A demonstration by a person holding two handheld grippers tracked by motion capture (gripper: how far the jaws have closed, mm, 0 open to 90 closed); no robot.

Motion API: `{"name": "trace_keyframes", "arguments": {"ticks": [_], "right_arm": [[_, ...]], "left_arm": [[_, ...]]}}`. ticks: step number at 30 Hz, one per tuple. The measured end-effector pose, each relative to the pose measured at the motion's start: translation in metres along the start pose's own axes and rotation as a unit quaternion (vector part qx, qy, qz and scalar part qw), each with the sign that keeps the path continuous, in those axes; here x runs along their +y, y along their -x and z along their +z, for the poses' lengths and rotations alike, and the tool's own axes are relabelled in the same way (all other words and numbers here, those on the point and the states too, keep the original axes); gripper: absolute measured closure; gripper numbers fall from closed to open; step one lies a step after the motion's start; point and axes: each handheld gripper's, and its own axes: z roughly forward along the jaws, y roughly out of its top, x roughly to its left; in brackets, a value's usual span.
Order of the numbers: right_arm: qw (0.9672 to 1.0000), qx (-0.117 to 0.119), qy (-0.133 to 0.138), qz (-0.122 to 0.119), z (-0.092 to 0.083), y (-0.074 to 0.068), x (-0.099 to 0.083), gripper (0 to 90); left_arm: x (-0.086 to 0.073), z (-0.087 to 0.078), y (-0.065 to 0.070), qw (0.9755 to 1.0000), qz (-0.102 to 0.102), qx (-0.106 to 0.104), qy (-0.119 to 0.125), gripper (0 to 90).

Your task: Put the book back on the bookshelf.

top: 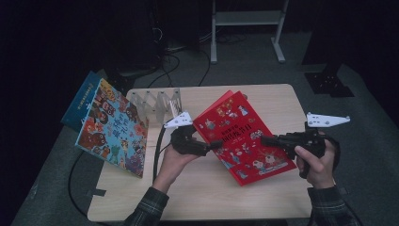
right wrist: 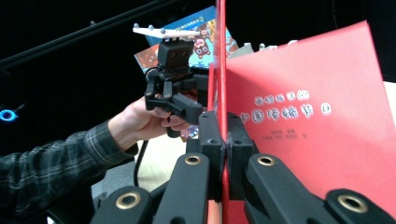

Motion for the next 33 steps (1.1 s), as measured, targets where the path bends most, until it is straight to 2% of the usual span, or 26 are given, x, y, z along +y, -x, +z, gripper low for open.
{"name": "trace_keyframes", "arguments": {"ticks": [2, 5, 10, 19, 21, 27, 33], "right_arm": [[1.0000, 0.005, -0.001, 0.002, 0.002, 0.000, -0.001, 87.9], [0.9999, 0.011, -0.004, 0.003, 0.004, 0.002, -0.002, 87.8], [0.9998, 0.017, -0.011, 0.003, 0.007, 0.006, -0.005, 87.8], [0.9980, 0.034, -0.053, 0.008, 0.016, 0.013, -0.013, 87.5], [0.9975, 0.037, -0.060, 0.006, 0.019, 0.014, -0.014, 87.4], [0.9955, 0.050, -0.080, 0.008, 0.024, 0.018, -0.019, 87.2], [0.9931, 0.060, -0.101, 0.001, 0.030, 0.018, -0.022, 87.1]], "left_arm": [[0.003, -0.004, 0.000, 0.9997, -0.005, -0.009, 0.021, 23.9], [0.006, -0.008, -0.001, 0.9991, -0.011, -0.019, 0.036, 29.5], [0.008, -0.011, -0.002, 0.9992, -0.010, -0.020, 0.034, 33.0], [0.013, -0.018, -0.003, 0.9992, -0.002, -0.025, 0.031, 39.4], [0.014, -0.019, -0.004, 0.9989, -0.008, -0.033, 0.034, 41.1], [0.018, -0.023, -0.003, 0.9981, -0.007, -0.052, 0.034, 48.6], [0.023, -0.027, -0.002, 0.9978, 0.000, -0.061, 0.027, 52.2]]}}
